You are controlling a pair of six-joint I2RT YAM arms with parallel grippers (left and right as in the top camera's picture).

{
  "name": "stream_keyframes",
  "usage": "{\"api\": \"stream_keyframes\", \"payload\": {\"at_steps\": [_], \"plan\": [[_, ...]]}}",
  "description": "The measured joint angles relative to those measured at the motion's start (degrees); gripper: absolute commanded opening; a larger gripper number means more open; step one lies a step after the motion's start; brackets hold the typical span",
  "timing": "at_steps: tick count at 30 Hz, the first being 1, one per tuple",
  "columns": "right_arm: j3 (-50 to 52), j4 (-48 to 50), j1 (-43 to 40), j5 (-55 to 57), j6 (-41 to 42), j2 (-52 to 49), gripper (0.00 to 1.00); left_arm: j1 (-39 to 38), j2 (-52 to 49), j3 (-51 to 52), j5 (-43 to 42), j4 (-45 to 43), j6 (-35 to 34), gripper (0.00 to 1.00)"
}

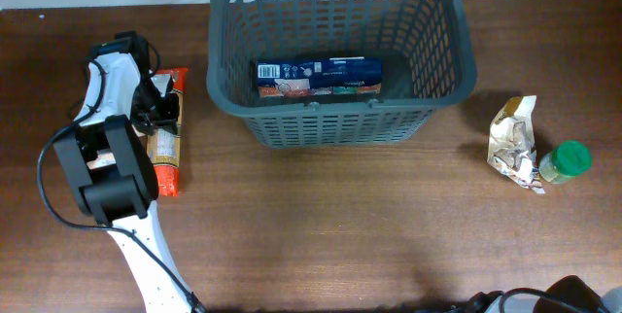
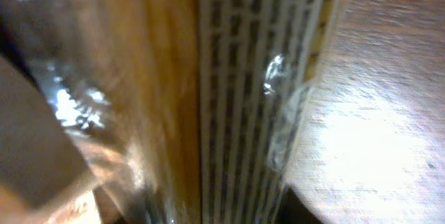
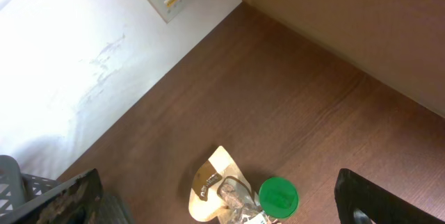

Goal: Pack container
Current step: 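Grasp the orange pasta package with the left gripper and lift, then place the pasta package into the basket with the left gripper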

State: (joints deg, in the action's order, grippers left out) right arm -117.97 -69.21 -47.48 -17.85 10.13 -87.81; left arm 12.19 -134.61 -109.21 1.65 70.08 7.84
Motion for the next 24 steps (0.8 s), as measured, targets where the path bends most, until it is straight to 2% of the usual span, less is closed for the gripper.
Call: {"api": "stream_keyframes", "payload": {"at_steps": [6,11,16,21,24], "plan": [[0.0,0.0,0.0,0.0,0.0,0.0,0.99,-0.09,-0.15,-3.54,0.35,4.37,-0.2,0.02],[0.0,0.02,0.0,0.0,0.0,-0.02,0.99,-0.33,-3.65,-12.31,0.2,12.15,-0.24,0.02],[0.0,0.0,0.0,0.0,0.0,0.0,0.99,-2.32,-4.68,-28.57,-0.15,19.82,0.07,0.02],[0.0,0.02,0.0,0.0,0.0,0.0,0.99,-5.44,-3.63,-43.69,-0.09,21.64,2.19,0.02],[0.0,0.0,0.0,0.0,0.0,0.0,0.99,-8.52,-0.46,-52.41,-0.09,21.97,6.34,0.02]]}}
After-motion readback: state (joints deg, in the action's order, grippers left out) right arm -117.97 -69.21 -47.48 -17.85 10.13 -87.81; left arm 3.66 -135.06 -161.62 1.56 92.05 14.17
